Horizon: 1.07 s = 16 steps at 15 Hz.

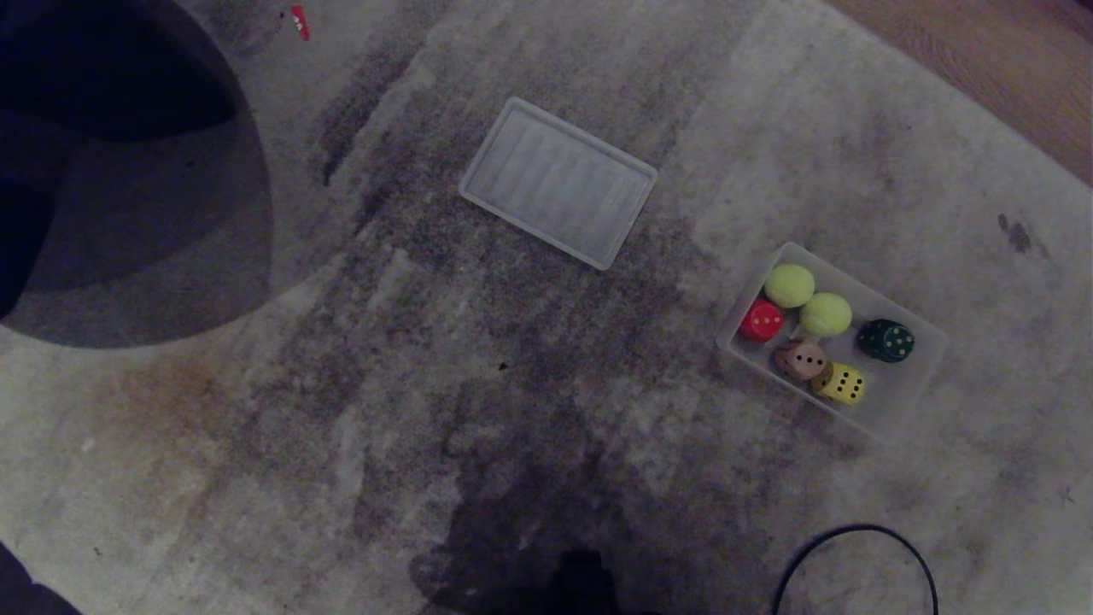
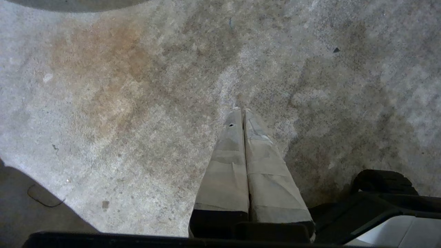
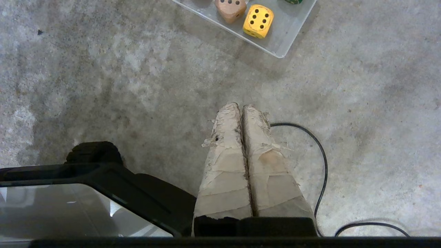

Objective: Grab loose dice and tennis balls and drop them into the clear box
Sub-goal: Close the lid

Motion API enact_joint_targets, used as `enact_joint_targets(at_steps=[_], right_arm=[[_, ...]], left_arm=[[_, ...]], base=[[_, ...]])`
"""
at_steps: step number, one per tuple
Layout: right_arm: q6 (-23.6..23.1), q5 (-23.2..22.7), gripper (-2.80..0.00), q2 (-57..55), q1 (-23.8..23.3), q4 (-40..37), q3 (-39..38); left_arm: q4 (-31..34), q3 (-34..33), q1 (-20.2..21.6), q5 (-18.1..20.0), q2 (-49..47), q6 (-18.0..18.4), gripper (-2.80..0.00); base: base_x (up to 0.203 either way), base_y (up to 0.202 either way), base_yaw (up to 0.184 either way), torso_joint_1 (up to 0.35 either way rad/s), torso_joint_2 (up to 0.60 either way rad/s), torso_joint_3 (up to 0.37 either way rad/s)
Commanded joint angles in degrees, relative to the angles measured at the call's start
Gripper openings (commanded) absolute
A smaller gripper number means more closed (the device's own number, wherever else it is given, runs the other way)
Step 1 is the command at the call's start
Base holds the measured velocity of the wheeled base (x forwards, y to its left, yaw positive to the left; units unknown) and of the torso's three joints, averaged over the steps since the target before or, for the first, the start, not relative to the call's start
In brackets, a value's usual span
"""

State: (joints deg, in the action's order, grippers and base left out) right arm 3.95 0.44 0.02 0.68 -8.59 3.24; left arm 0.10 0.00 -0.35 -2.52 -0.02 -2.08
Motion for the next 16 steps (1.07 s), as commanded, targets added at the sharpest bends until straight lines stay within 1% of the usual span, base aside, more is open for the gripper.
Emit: enact_joint_targets(at_steps=[1,3,10,16], right_arm=[[0.01,0.0,-2.8,-0.11,0.02,-0.11,0.01],[0.01,0.0,-2.8,-0.11,0.02,-0.11,0.01],[-0.78,-0.09,-2.8,-0.11,0.02,-0.11,0.01],[-0.78,-0.09,-2.8,-0.11,0.02,-0.11,0.01]], left_arm=[[-0.01,-0.09,0.0,0.06,0.02,0.12,-2.8],[-0.01,-0.09,0.0,0.15,0.02,0.43,-2.8],[-0.01,-0.09,0.0,-0.11,0.02,-0.64,-2.8],[-0.01,-0.09,0.0,-0.11,0.02,-0.64,-2.8]], base=[[0.0,0.0,0.0,0.0,0.0,0.0],[0.0,0.0,0.0,0.0,0.0,0.0],[0.0,0.0,0.0,0.0,0.0,0.0],[0.0,0.0,0.0,0.0,0.0,0.005]])
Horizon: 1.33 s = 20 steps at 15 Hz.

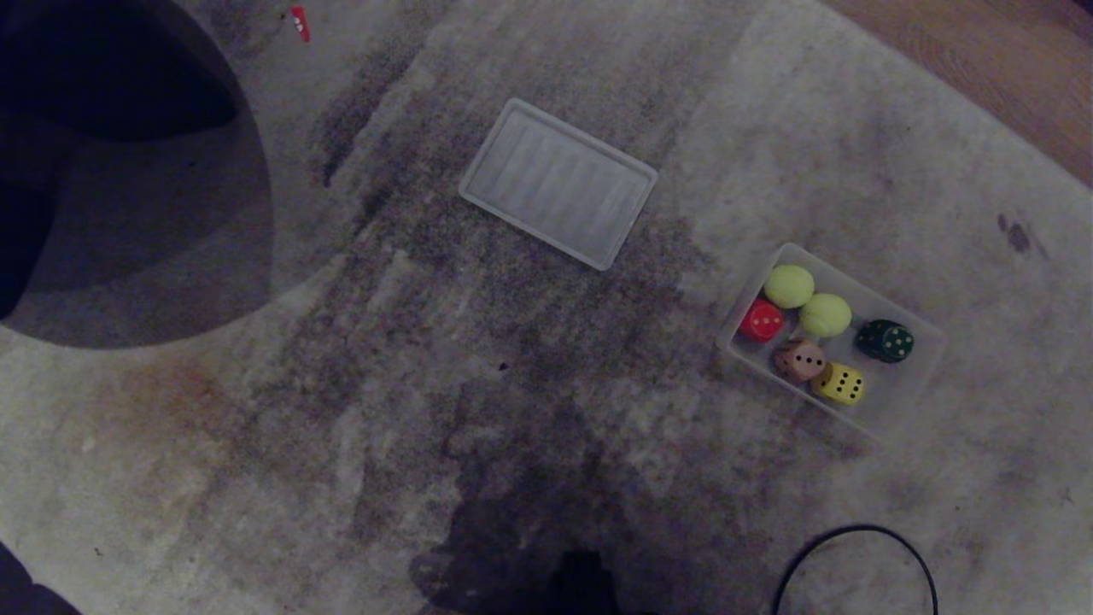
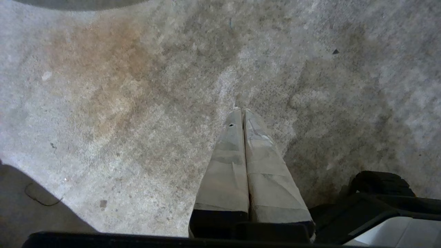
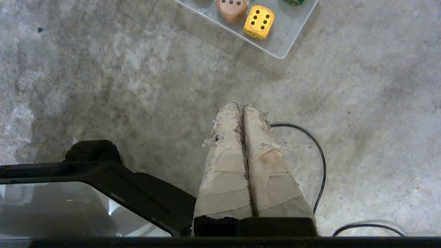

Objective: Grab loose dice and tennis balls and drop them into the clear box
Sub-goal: Close the lid

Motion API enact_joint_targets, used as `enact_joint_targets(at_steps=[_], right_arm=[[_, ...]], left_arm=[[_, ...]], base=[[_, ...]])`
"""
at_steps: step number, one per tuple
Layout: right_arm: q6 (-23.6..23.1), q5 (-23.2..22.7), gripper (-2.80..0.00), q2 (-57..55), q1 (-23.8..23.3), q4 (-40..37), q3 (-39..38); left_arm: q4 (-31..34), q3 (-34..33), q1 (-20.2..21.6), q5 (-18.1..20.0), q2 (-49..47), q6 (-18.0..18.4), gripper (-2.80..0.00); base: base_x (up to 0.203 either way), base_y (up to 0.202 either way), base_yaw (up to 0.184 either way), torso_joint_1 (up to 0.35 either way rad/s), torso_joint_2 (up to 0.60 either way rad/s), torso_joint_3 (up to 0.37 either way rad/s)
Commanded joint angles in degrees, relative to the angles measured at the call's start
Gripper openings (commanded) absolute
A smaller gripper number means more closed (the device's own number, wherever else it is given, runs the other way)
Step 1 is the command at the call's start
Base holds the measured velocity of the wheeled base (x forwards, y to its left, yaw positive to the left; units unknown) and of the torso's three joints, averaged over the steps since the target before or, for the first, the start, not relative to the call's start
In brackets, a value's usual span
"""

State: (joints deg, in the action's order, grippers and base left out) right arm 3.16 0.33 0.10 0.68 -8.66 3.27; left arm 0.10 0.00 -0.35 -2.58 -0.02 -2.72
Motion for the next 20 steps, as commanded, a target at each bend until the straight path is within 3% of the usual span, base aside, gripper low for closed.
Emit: enact_joint_targets(at_steps=[1,13,20], right_arm=[[0.01,0.02,-2.8,-0.19,0.02,-0.05,-0.02],[0.01,0.02,-2.8,-0.19,0.02,-0.13,-0.02],[0.09,0.02,-2.8,-0.19,0.02,-0.13,0.07]], left_arm=[[-0.01,-0.09,0.0,-0.05,0.02,-0.09,-2.8],[-0.01,-0.09,0.0,-0.05,0.02,-0.18,-2.8],[-0.01,-0.09,0.0,0.04,0.02,0.35,-2.8]], base=[[0.0,0.0,0.0,0.002,0.0,0.119],[0.0,0.0,0.0,0.003,0.0,0.194],[0.0,0.0,0.0,0.002,0.0,0.033]])
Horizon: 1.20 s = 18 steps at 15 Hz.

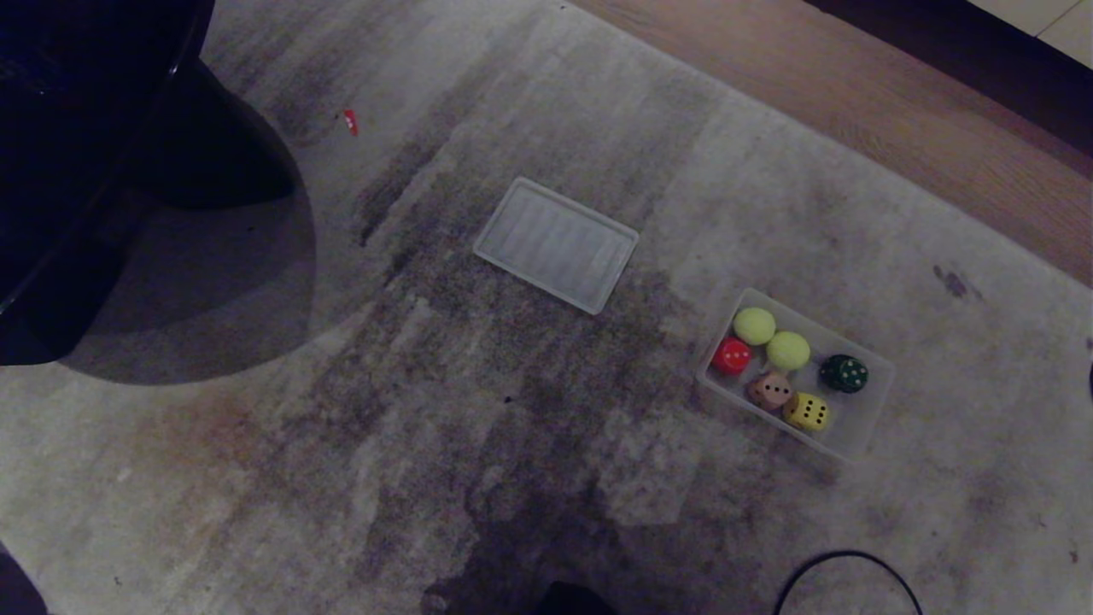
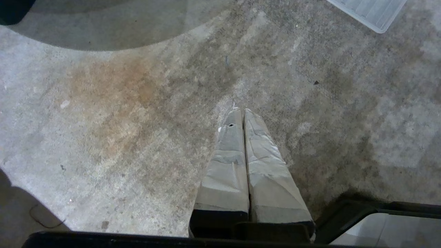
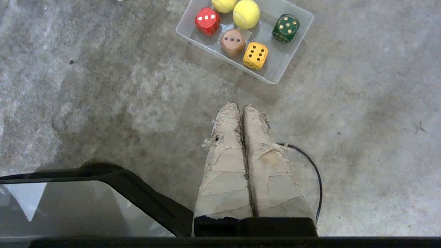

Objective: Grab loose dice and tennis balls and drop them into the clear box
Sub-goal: Close the lid

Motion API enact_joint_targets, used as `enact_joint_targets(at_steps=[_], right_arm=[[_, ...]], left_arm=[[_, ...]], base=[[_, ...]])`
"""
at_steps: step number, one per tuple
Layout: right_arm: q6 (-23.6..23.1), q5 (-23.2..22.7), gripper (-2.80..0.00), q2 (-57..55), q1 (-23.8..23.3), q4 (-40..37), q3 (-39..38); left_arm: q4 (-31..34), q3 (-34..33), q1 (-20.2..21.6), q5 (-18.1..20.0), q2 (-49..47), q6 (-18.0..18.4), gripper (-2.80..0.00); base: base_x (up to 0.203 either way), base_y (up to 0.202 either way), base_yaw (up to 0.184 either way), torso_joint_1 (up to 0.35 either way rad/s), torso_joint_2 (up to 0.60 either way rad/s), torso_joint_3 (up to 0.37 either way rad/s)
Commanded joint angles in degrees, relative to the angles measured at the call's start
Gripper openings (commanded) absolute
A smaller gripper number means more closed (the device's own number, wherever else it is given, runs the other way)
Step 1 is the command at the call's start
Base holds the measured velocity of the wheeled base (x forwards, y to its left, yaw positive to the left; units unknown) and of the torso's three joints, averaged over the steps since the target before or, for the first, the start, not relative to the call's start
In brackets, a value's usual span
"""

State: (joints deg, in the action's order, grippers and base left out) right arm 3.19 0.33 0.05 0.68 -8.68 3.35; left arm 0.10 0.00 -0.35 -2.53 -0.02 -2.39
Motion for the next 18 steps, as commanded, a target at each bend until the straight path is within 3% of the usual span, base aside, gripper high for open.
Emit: enact_joint_targets(at_steps=[1,13,18], right_arm=[[0.04,0.02,-2.8,-0.14,0.02,-0.11,-0.01],[-0.03,-0.07,-2.8,-0.14,0.02,-0.02,-0.1],[-0.03,-0.07,-2.8,-0.14,0.02,-0.02,-0.1]], left_arm=[[-0.01,-0.09,0.0,-0.02,0.02,0.02,-2.8],[-0.01,-0.09,0.0,-0.02,0.02,-0.23,-2.8],[-0.1,-0.09,0.0,-0.02,0.02,-0.13,-2.8]], base=[[0.0,0.0,0.0,0.0,0.0,0.0],[0.0,-0.008,0.146,0.002,0.0,0.004],[0.0,0.0,0.015,0.0,0.0,0.001]])
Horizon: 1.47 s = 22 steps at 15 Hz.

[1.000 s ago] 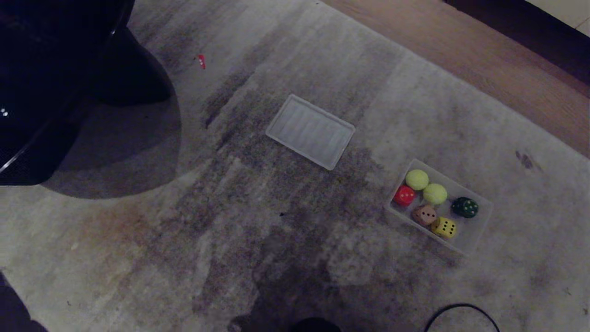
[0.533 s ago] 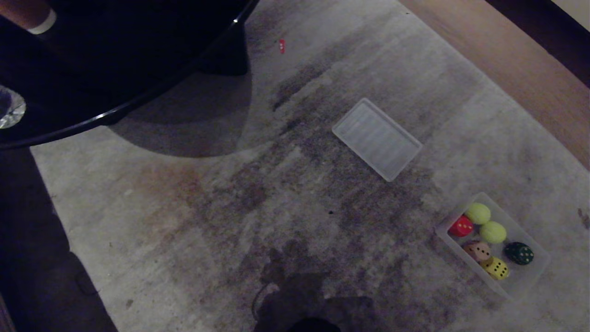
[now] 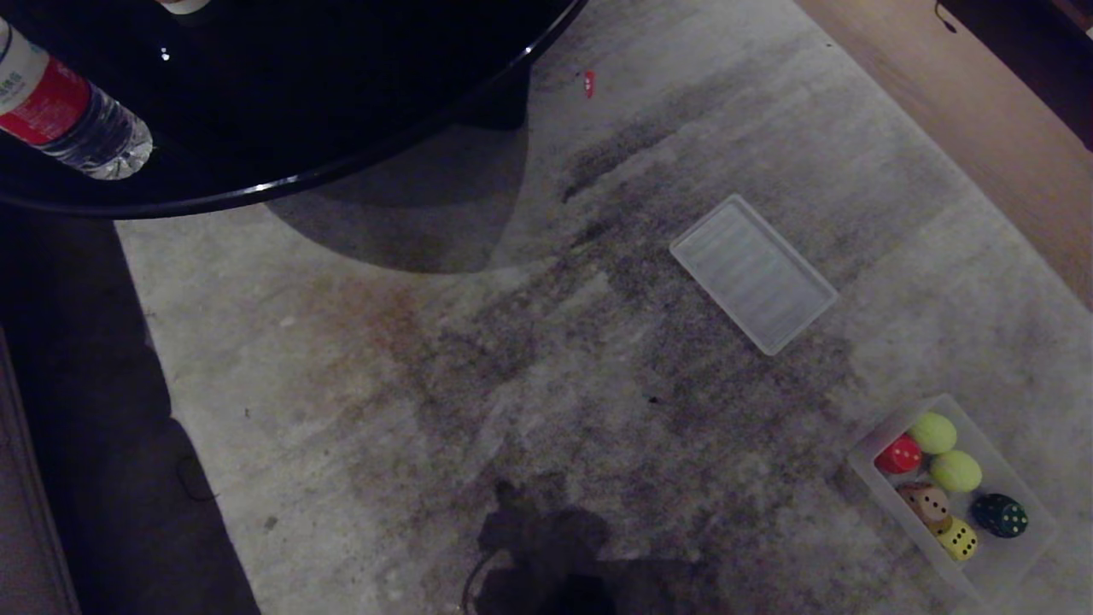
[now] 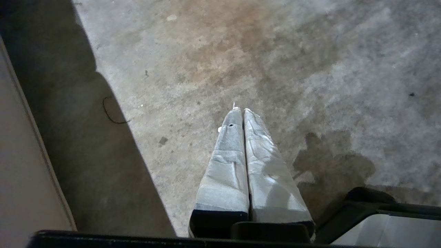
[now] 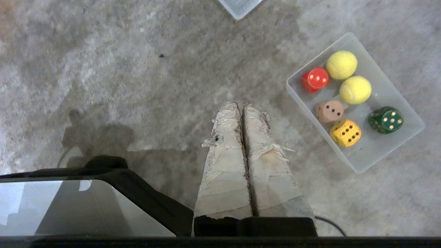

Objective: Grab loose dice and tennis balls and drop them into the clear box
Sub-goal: Close the lid

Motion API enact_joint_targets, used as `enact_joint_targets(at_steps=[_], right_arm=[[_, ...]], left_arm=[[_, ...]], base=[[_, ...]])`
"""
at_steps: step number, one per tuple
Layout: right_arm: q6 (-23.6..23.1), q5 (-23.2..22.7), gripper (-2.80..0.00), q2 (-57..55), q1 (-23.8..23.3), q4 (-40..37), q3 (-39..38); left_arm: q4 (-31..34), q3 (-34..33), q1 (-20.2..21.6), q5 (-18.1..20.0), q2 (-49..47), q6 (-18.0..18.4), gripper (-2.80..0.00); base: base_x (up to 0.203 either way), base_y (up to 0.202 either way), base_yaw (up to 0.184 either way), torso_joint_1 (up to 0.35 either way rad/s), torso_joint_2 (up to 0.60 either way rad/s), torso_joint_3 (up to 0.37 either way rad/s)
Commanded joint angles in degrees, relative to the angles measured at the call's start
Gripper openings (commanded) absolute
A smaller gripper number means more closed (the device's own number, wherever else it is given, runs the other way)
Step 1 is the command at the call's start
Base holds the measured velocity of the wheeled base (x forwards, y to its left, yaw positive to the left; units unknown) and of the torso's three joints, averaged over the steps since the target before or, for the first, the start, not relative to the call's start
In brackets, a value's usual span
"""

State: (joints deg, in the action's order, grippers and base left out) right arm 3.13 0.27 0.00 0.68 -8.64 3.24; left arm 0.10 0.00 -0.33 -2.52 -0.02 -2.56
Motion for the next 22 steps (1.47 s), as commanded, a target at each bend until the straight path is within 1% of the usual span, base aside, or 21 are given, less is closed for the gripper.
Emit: enact_joint_targets(at_steps=[1,8,10,13,16,22], right_arm=[[0.03,0.0,-2.8,-0.09,0.02,-0.06,0.01],[-0.06,0.08,-2.8,-0.09,0.02,-0.1,0.01],[-0.06,0.0,-2.8,-0.09,0.02,-0.06,0.01],[-0.06,0.0,-2.8,-0.09,0.02,-0.06,0.01],[-0.06,0.0,-2.8,-0.09,0.02,-0.06,0.01],[0.03,0.0,-2.8,-0.09,0.02,-0.06,0.01]], left_arm=[[-0.01,-0.09,-0.02,-0.03,0.02,0.19,-2.8],[-0.1,-0.09,-0.02,-0.03,0.02,0.19,-2.8],[-0.01,-0.09,-0.02,-0.03,0.02,0.01,-2.8],[-0.01,-0.09,-0.02,-0.2,0.02,-0.43,-2.8],[-0.1,-0.09,-0.02,-0.11,0.02,0.01,-2.8],[-0.1,-0.09,-0.02,-0.11,0.02,-0.14,-2.8]], base=[[0.079,-0.002,-0.001,0.002,0.0,0.002],[0.18,0.0,-0.001,0.002,0.0,0.004],[0.115,0.0,-0.001,0.001,0.0,0.003],[0.0,0.0,0.0,0.0,0.0,0.0],[0.0,0.0,0.0,0.001,0.0,-0.01],[0.0,0.0,0.0,0.002,0.01,-0.172]])
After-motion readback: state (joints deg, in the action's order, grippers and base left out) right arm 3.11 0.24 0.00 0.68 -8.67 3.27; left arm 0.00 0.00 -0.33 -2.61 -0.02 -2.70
